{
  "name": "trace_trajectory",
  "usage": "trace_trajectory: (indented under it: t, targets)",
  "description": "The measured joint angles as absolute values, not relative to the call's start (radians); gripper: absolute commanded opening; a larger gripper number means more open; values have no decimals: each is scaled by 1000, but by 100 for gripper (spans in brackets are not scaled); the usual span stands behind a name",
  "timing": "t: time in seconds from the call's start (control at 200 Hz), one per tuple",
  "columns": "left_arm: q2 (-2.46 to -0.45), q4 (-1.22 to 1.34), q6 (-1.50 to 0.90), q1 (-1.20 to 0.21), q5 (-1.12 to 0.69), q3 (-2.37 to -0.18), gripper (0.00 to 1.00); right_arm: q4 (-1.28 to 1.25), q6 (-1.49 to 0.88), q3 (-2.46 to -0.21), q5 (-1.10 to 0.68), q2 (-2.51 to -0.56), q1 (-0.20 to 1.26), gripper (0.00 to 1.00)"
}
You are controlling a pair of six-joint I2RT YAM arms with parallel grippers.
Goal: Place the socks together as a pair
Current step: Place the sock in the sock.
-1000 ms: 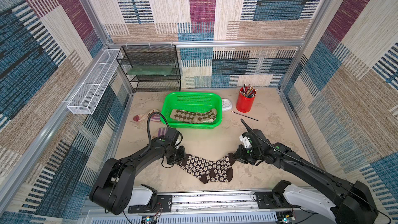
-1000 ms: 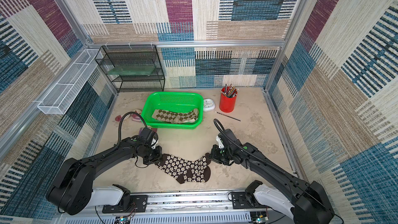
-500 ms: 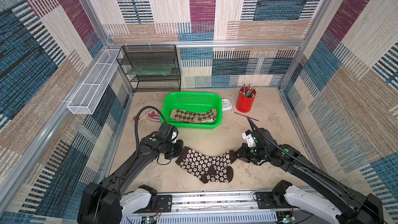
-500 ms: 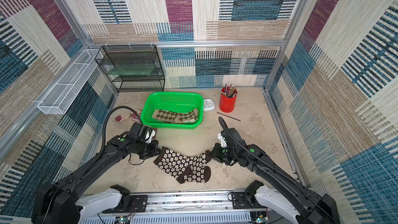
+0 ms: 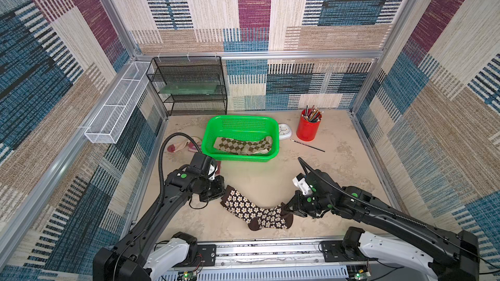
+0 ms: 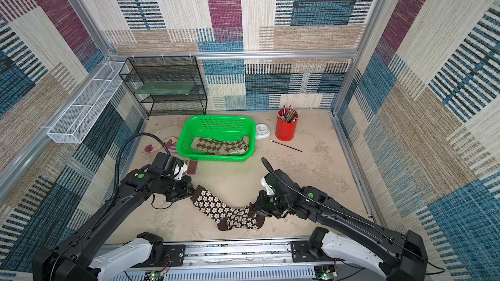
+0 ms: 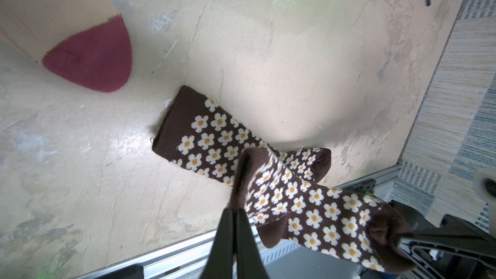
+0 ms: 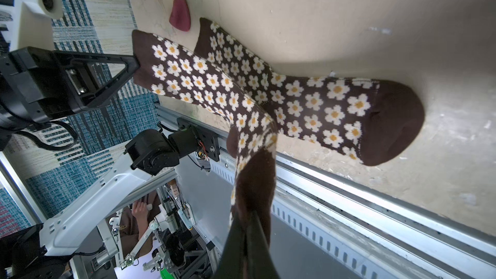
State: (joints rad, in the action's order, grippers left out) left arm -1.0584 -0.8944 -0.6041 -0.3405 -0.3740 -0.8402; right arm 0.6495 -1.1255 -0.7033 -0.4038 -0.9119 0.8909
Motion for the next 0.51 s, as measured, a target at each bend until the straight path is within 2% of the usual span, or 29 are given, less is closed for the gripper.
trace_trajectory:
  t: [0.506]
  targets:
    - [-1187,-765,-597,-340,-392,-741,0,621,-1052,-550,-355,-934,814,4]
